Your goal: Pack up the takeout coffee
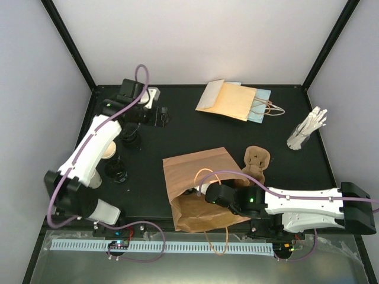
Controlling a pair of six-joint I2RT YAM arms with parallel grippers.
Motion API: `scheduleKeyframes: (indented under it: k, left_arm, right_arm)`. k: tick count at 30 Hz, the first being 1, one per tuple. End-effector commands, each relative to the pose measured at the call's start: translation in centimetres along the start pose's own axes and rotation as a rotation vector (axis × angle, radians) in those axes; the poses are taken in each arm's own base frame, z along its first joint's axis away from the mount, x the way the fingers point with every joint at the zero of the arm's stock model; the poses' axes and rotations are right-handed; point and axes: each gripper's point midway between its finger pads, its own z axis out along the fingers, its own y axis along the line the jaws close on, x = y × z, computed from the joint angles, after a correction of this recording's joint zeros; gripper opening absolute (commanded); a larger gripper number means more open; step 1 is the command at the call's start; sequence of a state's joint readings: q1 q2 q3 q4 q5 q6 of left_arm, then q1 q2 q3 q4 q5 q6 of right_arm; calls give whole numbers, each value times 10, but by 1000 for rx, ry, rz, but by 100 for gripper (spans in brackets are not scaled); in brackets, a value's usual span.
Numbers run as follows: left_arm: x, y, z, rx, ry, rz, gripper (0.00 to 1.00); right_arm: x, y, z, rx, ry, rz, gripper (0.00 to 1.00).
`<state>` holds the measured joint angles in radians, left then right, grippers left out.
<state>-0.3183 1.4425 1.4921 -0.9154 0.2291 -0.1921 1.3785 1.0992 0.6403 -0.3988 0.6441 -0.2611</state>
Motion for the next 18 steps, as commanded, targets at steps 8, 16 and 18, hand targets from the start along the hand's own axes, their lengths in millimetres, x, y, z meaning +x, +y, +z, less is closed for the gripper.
scheduleKeyframes:
  k: [8, 16, 18]
  left_arm:
    - [-17, -17, 106, 208, 233, -1, 77]
    - [7, -44, 148, 335, 326, 32, 73]
    - [15, -51, 154, 361, 351, 45, 73]
  right_arm:
    - [3, -1, -3, -4, -20, 7, 41]
    - [3, -1, -1, 3, -28, -3, 41]
    - [3, -1, 0, 10, -27, -12, 41]
